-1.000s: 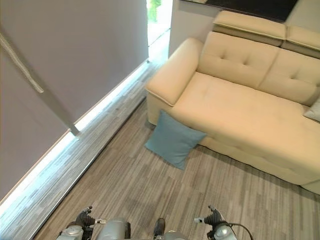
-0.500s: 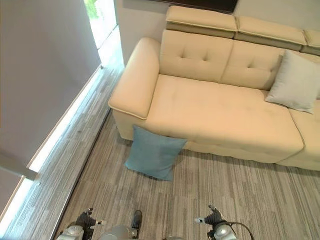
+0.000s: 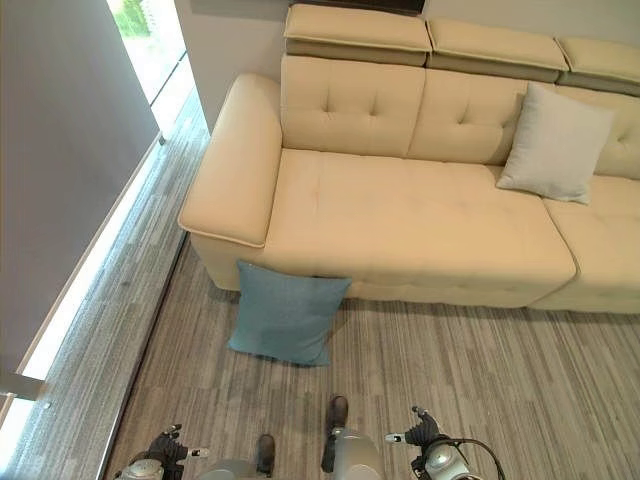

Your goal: Pick up all the scattered cushions and arrange them neatly on the sofa.

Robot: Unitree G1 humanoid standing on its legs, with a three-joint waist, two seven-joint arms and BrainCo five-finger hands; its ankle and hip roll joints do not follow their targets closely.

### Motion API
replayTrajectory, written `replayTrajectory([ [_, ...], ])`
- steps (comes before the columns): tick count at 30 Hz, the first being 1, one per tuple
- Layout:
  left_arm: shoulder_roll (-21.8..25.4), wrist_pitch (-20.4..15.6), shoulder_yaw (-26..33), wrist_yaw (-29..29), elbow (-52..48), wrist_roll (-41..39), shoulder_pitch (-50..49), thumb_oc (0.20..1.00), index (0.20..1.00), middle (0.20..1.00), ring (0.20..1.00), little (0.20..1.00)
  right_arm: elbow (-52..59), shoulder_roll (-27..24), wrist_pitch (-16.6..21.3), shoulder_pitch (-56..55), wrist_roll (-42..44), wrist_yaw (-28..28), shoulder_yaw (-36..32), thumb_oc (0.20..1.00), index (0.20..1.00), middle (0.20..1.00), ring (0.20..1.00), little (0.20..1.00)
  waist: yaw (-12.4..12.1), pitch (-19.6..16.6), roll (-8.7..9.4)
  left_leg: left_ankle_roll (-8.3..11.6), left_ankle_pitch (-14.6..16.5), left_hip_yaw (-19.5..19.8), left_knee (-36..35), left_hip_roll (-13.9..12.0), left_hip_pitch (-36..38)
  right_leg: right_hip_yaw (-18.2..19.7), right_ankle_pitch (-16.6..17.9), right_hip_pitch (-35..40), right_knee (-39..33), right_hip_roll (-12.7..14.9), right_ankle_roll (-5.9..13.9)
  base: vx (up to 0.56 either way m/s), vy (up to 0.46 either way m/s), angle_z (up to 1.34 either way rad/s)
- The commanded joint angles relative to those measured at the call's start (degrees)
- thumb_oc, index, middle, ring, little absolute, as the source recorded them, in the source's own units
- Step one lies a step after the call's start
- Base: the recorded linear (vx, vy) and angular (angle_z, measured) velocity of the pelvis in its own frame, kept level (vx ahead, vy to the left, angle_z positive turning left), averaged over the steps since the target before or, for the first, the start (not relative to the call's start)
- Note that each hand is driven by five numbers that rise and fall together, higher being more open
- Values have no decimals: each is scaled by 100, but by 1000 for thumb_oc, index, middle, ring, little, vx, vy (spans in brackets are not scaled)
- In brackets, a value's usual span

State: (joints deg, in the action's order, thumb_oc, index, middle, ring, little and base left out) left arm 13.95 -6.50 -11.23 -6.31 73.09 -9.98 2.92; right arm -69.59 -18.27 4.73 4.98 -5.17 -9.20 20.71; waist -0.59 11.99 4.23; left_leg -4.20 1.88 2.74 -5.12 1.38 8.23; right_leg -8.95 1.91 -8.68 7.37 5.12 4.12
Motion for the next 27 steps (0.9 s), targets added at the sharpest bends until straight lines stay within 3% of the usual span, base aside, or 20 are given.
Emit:
replayTrajectory([
  [1, 52, -81, -50, 21, -27, 104, 121, 1000, 1000, 1000, 1000, 1000, 73, -291, 109, 136, 112, -86, 33, 1000, 1000, 1000, 1000, 1000, -39, -170, -46, 221, 1110, 119, 872, 188, -47, -277, -375, 226, -311, -159, 14, 158, -118, 41],
  [2, 52, -81, -51, 21, -27, 104, 119, 1000, 1000, 1000, 1000, 1000, 73, -292, 110, 134, 112, -86, 33, 1000, 1000, 1000, 1000, 1000, -31, -168, -50, 223, 1123, 128, 891, 184, -53, -288, -376, 235, -318, -161, 13, 145, -155, 47],
  [3, 14, -69, -104, 48, -75, 99, 166, 1000, 1000, 1000, 1000, 1000, 77, -305, 129, 130, 181, -99, -27, 1000, 1000, 1000, 1000, 1000, 14, -110, -27, 460, 997, -232, 1804, 34, -481, -481, -470, 469, -394, -86, -61, 69, -95, 62],
  [4, 14, -69, -104, 48, -75, 99, 166, 1000, 1000, 1000, 1000, 1000, 77, -305, 129, 130, 181, -99, -27, 1000, 1000, 1000, 1000, 1000, 15, -112, -27, 460, 998, -231, 1805, 34, -483, -482, -470, 468, -394, -86, -61, 82, -179, 60],
  [5, -2, -56, -185, 26, -137, 89, 245, 1000, 1000, 1000, 1000, 1000, 90, -320, 142, 157, 259, -127, -38, 1000, 1000, 1000, 1000, 1000, 4, 26, 42, 536, 850, -577, 2681, -134, -1053, -546, -585, 657, -461, -31, -196, 36, -116, 53],
  [6, -6, -57, -212, 15, -153, 84, 270, 1000, 1000, 1000, 1000, 1000, 83, -319, 138, 148, 297, -129, -34, 1000, 1000, 1000, 1000, 1000, -24, 74, 72, 507, 837, -630, 2787, -176, -1238, -541, -653, 734, -468, -35, -266, 92, -147, 58],
  [7, 10, -55, -249, 4, -181, 62, 300, 1000, 1000, 1000, 1000, 1000, 83, -329, 143, 153, 343, -157, -29, 1000, 1000, 1000, 1000, 1000, -91, 143, 89, 457, 943, -605, 2738, -175, -1461, -509, -734, 829, -483, -74, -291, 171, -77, 34],
  [9, 38, -58, -275, -6, -208, 44, 323, 1000, 1000, 1000, 1000, 1000, 80, -327, 165, 141, 368, -176, -37, 1000, 1000, 1000, 1000, 1000, -104, 133, 120, 444, 846, -448, 2310, -113, -1535, -513, -798, 869, -498, -103, -298, 150, -31, 16],
  [11, 61, -55, -296, -22, -210, 31, 321, 1000, 1000, 1000, 1000, 1000, 64, -324, 154, 141, 364, -199, -48, 1000, 1000, 1000, 1000, 1000, -136, 135, 108, 514, 498, -353, 1887, -193, -1704, -500, -893, 981, -525, -176, -313, 174, 26, 22],
  [12, 82, -61, -284, -29, -198, -2, 322, 1000, 1000, 1000, 1000, 1000, 44, -324, 143, 159, 348, -219, -40, 1000, 1000, 1000, 1000, 1000, -197, 168, 70, 614, 154, -261, 1610, -334, -1907, -433, -1031, 1107, -536, -245, -342, 167, 43, 16],
  [15, 94, -69, -269, -44, -225, -78, 299, 1000, 1000, 1000, 1000, 1000, 59, -322, 143, 152, 367, -240, -56, 1000, 1000, 1000, 1000, 1000, -219, 185, 61, 659, 4, -307, 1614, -416, -2058, -406, -1127, 1183, -482, -241, -358, 159, 98, -4],
  [16, 92, -50, -234, -38, -196, -41, 233, 1000, 1000, 1000, 1000, 1000, 92, -289, 160, 72, 359, -223, -122, 1000, 1000, 1000, 1000, 1000, -197, 85, 11, 649, 5, -404, 1339, -501, -1807, -407, -1182, 1224, -391, -226, -319, 270, 262, -30],
  [20, 99, -38, -312, -27, -204, 126, 222, 1000, 1000, 1000, 1000, 1000, 159, -251, 148, 38, 353, -212, -163, 1000, 1000, 1000, 1000, 1000, -157, -18, 6, 553, 161, -547, 1366, -432, -1605, -406, -1217, 1217, -95, -13, -200, 153, 193, -25],
  [27, 217, -92, -264, -37, -312, 131, 277, 1000, 1000, 1000, 1000, 1000, 234, -212, 151, 98, 285, -202, -185, 1000, 1000, 1000, 1000, 1000, -207, -109, 37, 338, 540, -893, 1388, -313, -1347, -387, -1023, 1102, 66, 396, 142, 66, 174, -14],
])
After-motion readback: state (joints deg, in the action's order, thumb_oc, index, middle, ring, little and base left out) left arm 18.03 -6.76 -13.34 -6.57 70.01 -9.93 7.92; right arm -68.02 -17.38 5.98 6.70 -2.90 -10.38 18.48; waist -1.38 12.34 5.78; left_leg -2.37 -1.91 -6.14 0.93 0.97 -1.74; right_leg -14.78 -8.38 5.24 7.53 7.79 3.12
